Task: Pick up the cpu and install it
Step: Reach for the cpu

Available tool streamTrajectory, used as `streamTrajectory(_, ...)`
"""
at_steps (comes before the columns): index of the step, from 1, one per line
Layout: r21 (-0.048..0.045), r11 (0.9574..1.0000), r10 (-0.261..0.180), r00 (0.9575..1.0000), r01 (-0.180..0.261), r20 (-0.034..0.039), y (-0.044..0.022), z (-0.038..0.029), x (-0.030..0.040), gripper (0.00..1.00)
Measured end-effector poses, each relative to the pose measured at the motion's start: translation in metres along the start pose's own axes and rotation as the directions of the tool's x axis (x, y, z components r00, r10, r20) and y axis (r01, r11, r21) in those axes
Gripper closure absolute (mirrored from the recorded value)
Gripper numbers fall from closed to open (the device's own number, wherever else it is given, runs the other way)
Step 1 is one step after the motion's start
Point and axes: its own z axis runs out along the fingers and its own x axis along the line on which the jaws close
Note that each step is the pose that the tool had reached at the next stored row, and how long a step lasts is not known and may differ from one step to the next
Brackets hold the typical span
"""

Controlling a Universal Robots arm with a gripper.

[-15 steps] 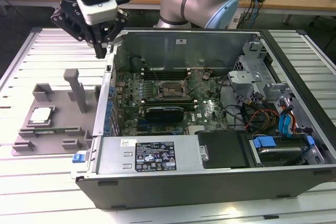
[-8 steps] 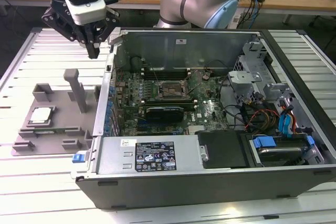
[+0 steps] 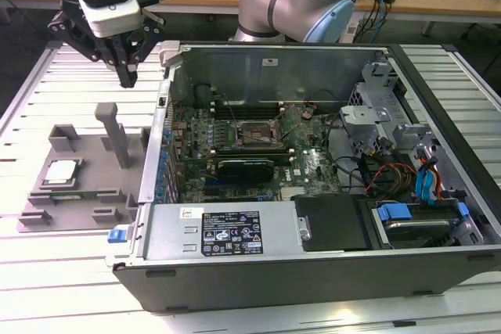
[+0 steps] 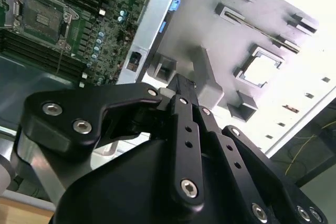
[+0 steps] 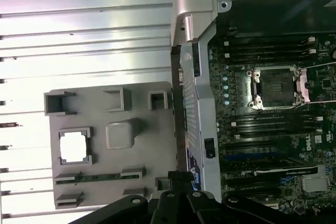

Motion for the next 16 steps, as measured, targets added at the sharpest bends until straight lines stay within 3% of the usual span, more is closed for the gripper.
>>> streamTrajectory(10,0.0,1.0,0.0,1.0,0.0,0.0,-0.0015,-0.0002,0.0205,0.89)
streamTrajectory(16,0.0,1.0,0.0,1.0,0.0,0.0,-0.0031,0.0023,0.0393,0.89)
